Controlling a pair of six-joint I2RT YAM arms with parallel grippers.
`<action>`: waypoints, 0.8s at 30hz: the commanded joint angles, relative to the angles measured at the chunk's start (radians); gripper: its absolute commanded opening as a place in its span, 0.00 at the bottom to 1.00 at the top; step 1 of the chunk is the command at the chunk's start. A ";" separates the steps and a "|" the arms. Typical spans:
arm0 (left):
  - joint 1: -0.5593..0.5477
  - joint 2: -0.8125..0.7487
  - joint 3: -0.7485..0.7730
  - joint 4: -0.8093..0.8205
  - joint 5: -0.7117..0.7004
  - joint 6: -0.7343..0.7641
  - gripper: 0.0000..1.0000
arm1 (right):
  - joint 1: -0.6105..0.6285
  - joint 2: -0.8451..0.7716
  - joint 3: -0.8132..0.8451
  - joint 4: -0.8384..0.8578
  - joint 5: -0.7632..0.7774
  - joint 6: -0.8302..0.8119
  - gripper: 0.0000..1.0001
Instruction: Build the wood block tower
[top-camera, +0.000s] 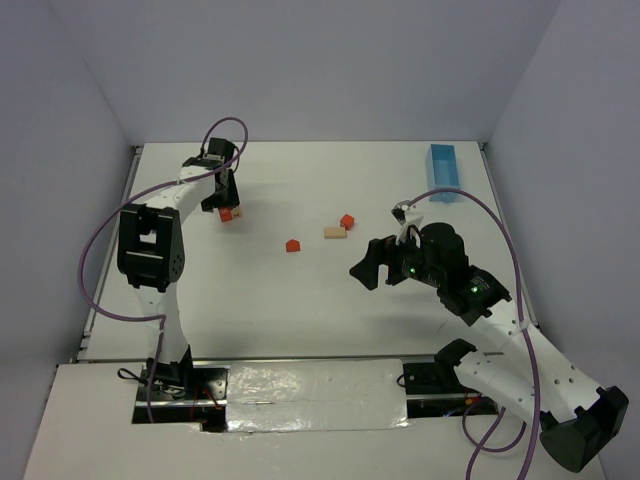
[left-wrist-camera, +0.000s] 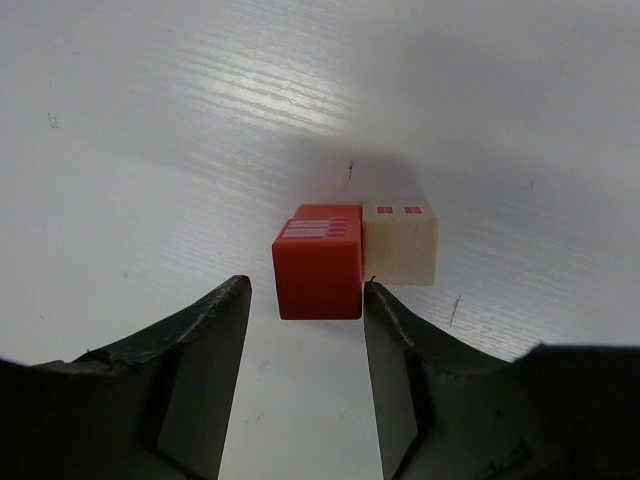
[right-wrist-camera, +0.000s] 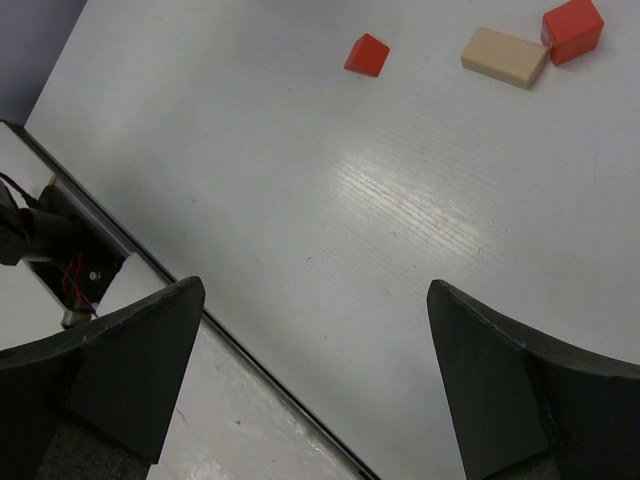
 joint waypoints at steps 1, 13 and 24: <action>-0.004 -0.013 0.011 -0.007 -0.013 -0.008 0.61 | 0.010 -0.002 -0.007 0.042 -0.007 -0.012 1.00; -0.041 -0.068 0.012 0.004 0.015 -0.011 0.80 | 0.010 0.004 -0.004 0.040 0.023 -0.004 1.00; -0.243 -0.357 -0.086 0.086 -0.007 0.004 1.00 | 0.010 0.006 0.061 -0.093 0.470 0.155 1.00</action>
